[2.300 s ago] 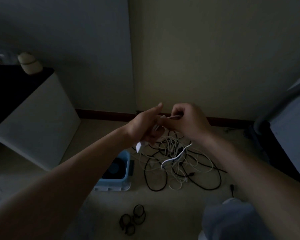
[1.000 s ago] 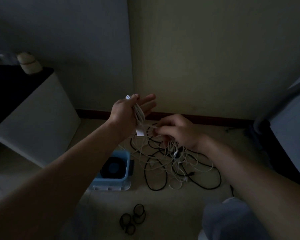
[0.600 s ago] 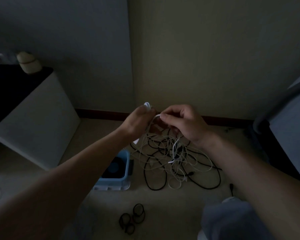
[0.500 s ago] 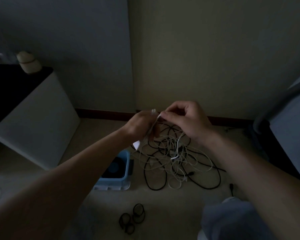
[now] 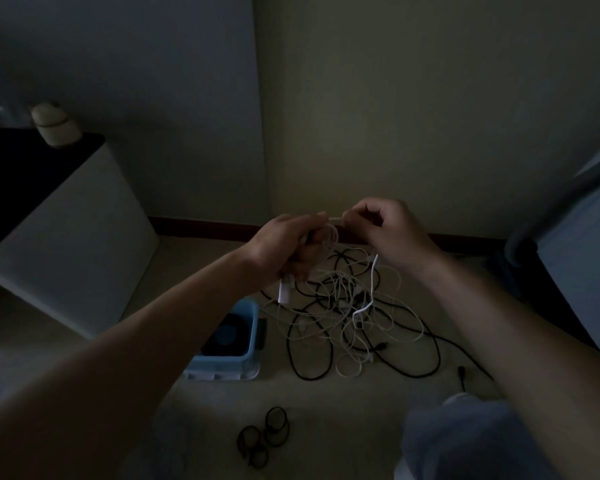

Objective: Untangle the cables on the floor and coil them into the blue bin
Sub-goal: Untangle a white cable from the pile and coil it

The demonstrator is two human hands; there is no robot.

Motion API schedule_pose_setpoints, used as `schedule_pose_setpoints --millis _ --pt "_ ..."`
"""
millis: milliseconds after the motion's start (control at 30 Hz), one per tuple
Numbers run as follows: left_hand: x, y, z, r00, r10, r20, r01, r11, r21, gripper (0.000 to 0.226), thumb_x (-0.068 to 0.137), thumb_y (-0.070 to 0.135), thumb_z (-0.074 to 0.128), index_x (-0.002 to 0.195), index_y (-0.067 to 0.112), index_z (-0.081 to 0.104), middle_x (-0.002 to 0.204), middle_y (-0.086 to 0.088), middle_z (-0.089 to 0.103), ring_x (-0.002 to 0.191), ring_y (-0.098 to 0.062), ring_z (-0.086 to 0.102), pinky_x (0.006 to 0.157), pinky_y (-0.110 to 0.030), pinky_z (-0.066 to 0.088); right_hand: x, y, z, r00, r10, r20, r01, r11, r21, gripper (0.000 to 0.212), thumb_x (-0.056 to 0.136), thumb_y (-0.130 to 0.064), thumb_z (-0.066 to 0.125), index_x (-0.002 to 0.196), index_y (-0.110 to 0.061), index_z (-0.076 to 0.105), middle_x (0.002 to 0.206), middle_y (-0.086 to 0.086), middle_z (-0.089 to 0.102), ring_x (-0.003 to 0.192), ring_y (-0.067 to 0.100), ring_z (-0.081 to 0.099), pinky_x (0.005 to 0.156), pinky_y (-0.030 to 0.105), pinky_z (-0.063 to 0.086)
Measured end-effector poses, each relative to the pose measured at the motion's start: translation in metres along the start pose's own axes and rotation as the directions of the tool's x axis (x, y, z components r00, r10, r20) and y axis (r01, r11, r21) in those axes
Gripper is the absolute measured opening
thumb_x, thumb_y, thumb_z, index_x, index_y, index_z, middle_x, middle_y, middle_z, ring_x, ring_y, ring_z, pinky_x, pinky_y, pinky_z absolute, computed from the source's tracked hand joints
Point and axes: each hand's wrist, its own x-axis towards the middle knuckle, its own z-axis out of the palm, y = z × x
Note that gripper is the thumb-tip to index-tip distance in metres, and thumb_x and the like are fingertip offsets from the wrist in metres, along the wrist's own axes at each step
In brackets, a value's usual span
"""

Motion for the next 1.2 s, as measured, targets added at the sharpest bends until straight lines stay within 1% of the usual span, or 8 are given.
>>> schedule_pose_setpoints --millis 167,367,600,733,867,933,1033,1200 --pt "-0.001 0.008 -0.005 0.993 0.003 0.116 0.033 0.951 -0.309 0.038 0.094 0.041 0.041 0.059 0.024 0.040 0.041 0.010 0.025 0.038 -0.010 0.010 0.041 -0.022 0.021 0.001 -0.001 -0.004 0.994 0.096 0.055 -0.093 0.994 -0.065 0.057 0.089 -0.061 0.054 0.064 -0.009 0.050 0.054 0.004 0.040 0.045 0.012 0.047 0.050 0.024 0.047" --pt "0.000 0.006 -0.014 0.989 0.126 0.080 -0.061 0.830 -0.554 0.029 0.098 0.038 0.037 0.077 0.021 0.047 0.047 0.010 0.036 0.036 -0.005 0.028 0.048 -0.021 0.033 -0.005 0.007 0.016 0.944 0.217 0.247 -0.231 0.973 0.029 0.026 0.104 -0.020 0.045 0.085 -0.012 0.060 0.059 -0.002 0.055 0.048 0.013 0.053 0.053 0.029 0.047" --pt "-0.001 0.010 -0.023 0.972 0.127 -0.200 -0.223 0.766 -0.603 0.030 0.105 0.026 0.033 0.083 0.015 0.051 0.092 -0.006 0.073 0.077 -0.018 0.069 0.084 -0.031 0.049 -0.015 0.003 0.029 0.818 0.339 0.466 -0.379 0.925 -0.007 0.014 0.104 -0.021 0.044 0.095 -0.016 0.054 0.063 0.005 0.059 0.048 0.020 0.055 0.052 0.030 0.048" --pt "0.003 0.009 -0.027 0.945 0.140 -0.295 -0.285 0.795 -0.536 0.032 0.108 0.020 0.027 0.083 0.015 0.047 0.120 -0.016 0.070 0.109 -0.027 0.069 0.100 -0.041 0.046 -0.019 -0.006 0.032 0.827 0.250 0.504 -0.301 0.953 0.020 0.014 0.101 -0.020 0.054 0.105 -0.029 0.063 0.061 0.000 0.061 0.044 0.013 0.051 0.047 0.026 0.045" --pt "0.006 0.008 -0.026 0.897 0.159 -0.411 -0.340 0.843 -0.416 0.025 0.109 0.017 0.024 0.104 0.007 0.047 0.127 -0.024 0.064 0.110 -0.032 0.067 0.110 -0.046 0.041 -0.021 -0.017 0.032 0.859 0.181 0.479 -0.253 0.963 0.090 0.013 0.098 -0.019 0.060 0.100 -0.010 0.070 0.056 0.001 0.055 0.045 0.012 0.050 0.049 0.026 0.042" --pt "0.006 0.005 -0.022 0.874 0.181 -0.450 -0.332 0.900 -0.283 0.026 0.109 0.017 0.026 0.118 0.001 0.046 0.124 -0.023 0.066 0.110 -0.032 0.068 0.107 -0.046 0.045 -0.021 -0.021 0.030 0.871 0.154 0.467 -0.231 0.966 0.112 0.018 0.097 -0.019 0.061 0.091 -0.004 0.069 0.054 0.002 0.055 0.044 0.015 0.051 0.049 0.026 0.041" --pt "0.003 0.002 -0.015 0.861 0.242 -0.448 -0.294 0.954 -0.049 0.027 0.109 0.017 0.029 0.105 0.006 0.053 0.118 -0.019 0.069 0.110 -0.031 0.068 0.101 -0.044 0.049 -0.019 -0.024 0.026 0.872 0.102 0.479 -0.224 0.953 0.206 0.015 0.093 -0.019 0.065 0.085 -0.009 0.071 0.056 0.001 0.055 0.049 0.015 0.052 0.051 0.027 0.041" --pt "0.004 -0.005 -0.004 0.845 0.368 -0.389 -0.272 0.921 0.279 0.013 0.106 0.008 0.036 0.105 0.005 0.049 0.089 -0.013 0.068 0.070 -0.017 0.069 0.063 -0.029 0.055 -0.018 -0.027 0.016 0.889 0.069 0.452 -0.196 0.951 0.240 0.018 0.094 -0.016 0.065 0.086 -0.001 0.069 0.060 0.011 0.052 0.043 0.007 0.043 0.043 0.019 0.033"
